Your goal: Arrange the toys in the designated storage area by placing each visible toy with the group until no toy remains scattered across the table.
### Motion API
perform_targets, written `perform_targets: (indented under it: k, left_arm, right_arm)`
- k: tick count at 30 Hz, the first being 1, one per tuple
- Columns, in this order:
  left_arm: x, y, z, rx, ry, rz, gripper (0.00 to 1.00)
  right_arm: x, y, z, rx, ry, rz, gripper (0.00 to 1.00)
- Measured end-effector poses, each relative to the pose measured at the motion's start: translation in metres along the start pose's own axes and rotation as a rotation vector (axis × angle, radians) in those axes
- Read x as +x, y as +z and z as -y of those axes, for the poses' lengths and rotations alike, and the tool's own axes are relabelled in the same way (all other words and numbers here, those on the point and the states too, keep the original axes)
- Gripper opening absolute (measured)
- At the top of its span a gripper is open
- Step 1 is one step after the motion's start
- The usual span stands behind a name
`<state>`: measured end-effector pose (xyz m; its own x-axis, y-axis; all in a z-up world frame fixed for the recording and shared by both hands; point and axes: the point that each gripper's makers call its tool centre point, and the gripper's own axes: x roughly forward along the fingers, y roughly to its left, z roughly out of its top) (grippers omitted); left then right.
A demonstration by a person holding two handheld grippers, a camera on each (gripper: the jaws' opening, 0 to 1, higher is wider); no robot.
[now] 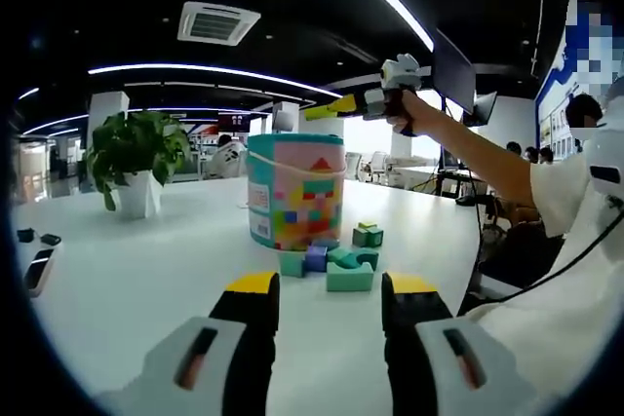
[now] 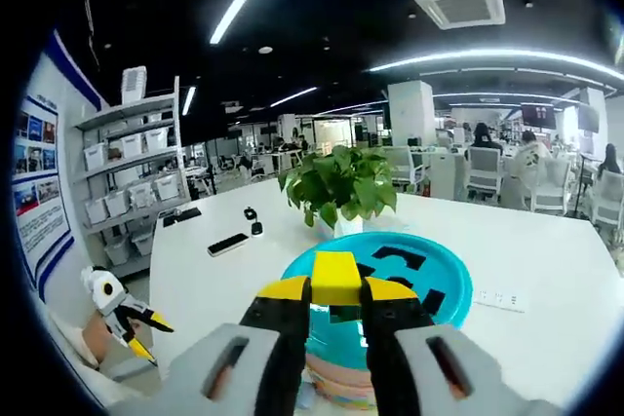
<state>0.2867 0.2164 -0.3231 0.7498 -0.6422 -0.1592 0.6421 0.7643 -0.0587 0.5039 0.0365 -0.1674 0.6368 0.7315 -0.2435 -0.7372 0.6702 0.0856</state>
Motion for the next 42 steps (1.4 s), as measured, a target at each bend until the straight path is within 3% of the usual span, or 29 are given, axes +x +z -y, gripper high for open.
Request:
perform_targets:
  k: [5,18,21,24,28,35,37,42]
  left_arm:
    - [0.001,-0.002,-0.001,-0.006,0.0,-0.003,0.43]
    - [0.002,0.0,0.0,0.0,0.0,-0.003,0.43]
    - [0.001,0.0,-0.001,-0.002,0.001,-0.002,0.43]
    - [0.001,-0.001,-0.002,-0.005,0.002,-0.001,0.43]
    - [0.0,-0.002,-0.003,-0.008,0.003,0.0,0.43]
    - [-0.001,-0.003,-0.002,-0.008,0.001,0.0,0.43]
    - [-0.001,-0.002,-0.002,-0.008,0.003,0.002,0.43]
    - [-0.001,-0.002,-0.003,-0.008,0.004,0.0,0.43]
  right_arm:
    - [0.002,0.003,0.003,0.017,0.008,-0.005,0.2]
    - [0.042,-0.003,0.01,0.018,-0.034,-0.065,0.2]
    - [0.05,-0.002,0.009,0.004,-0.038,-0.08,0.2]
    - [0.054,-0.001,0.013,-0.078,-0.079,-0.105,0.2]
    - [0.06,-0.001,0.009,-0.083,-0.075,-0.114,0.2]
    - [0.07,0.0,0.01,-0.13,-0.095,-0.095,0.21]
    - [0.071,0.008,0.012,-0.151,-0.106,-0.049,0.26]
    - [0.064,0.017,0.013,-0.171,-0.128,-0.005,0.37]
